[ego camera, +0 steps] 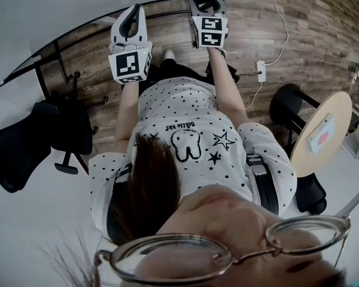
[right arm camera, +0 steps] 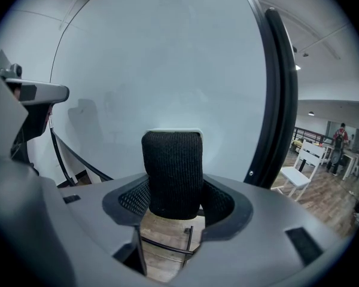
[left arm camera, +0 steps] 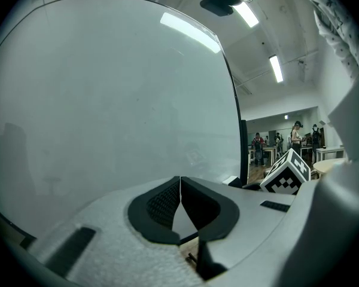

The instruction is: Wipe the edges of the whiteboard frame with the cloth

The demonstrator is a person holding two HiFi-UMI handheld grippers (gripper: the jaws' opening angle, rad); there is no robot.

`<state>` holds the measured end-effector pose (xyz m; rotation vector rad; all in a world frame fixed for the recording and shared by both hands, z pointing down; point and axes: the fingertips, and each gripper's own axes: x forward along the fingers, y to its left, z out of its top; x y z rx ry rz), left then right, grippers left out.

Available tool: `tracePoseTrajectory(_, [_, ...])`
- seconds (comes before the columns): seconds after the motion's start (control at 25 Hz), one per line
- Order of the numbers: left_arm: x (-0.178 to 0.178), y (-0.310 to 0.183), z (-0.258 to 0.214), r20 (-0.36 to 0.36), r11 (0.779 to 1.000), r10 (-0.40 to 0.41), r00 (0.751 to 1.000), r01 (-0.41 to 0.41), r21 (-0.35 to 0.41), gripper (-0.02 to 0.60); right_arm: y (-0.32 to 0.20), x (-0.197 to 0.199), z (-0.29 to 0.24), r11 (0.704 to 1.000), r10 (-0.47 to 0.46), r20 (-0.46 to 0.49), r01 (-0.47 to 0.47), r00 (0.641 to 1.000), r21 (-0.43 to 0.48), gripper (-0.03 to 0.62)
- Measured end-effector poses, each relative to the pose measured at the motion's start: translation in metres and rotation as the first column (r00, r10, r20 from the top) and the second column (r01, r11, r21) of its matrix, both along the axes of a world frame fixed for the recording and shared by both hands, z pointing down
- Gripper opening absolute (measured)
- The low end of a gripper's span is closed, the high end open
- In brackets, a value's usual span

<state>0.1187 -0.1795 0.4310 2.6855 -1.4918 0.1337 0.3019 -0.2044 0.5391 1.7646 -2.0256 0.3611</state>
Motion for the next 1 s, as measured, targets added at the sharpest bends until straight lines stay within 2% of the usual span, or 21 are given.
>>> tracePoseTrajectory(0.32, [0.008,0.001,-0.002,0.000,1.000,0.018,1.000,-0.018,0.001,0.020,0.003,0.010,-0.002,1.000,-0.008,0.031,0.007,0.999,0.003,0.238])
tracePoseTrajectory(0.56, [0.016,0.001,-0.005,-0.001,0.999,0.038,0.999,-0.038,0.007,0.020,0.005,0.021,-0.005,1.000,0.010,0.018,-0.010,1.000,0.010,0.238])
tracePoseTrajectory(0.68, [0.018,0.001,-0.004,-0.001,0.999,0.044,0.999,-0.044,0.007,0.020,0.006,0.033,-0.006,0.999,0.042,0.016,-0.042,0.999,0.011,0.238])
tracePoseTrajectory(0.84, [0.021,0.002,-0.006,-0.001,0.999,0.053,0.999,-0.053,0.007,0.020,0.010,0.062,-0.002,0.991,0.130,0.036,-0.130,0.991,-0.006,0.239])
tracePoseTrajectory(1.0, [0.025,0.004,-0.007,-0.003,0.998,0.063,0.998,-0.063,0.008,0.020,0.012,0.071,-0.002,0.991,0.131,-0.004,-0.131,0.991,-0.015,0.239])
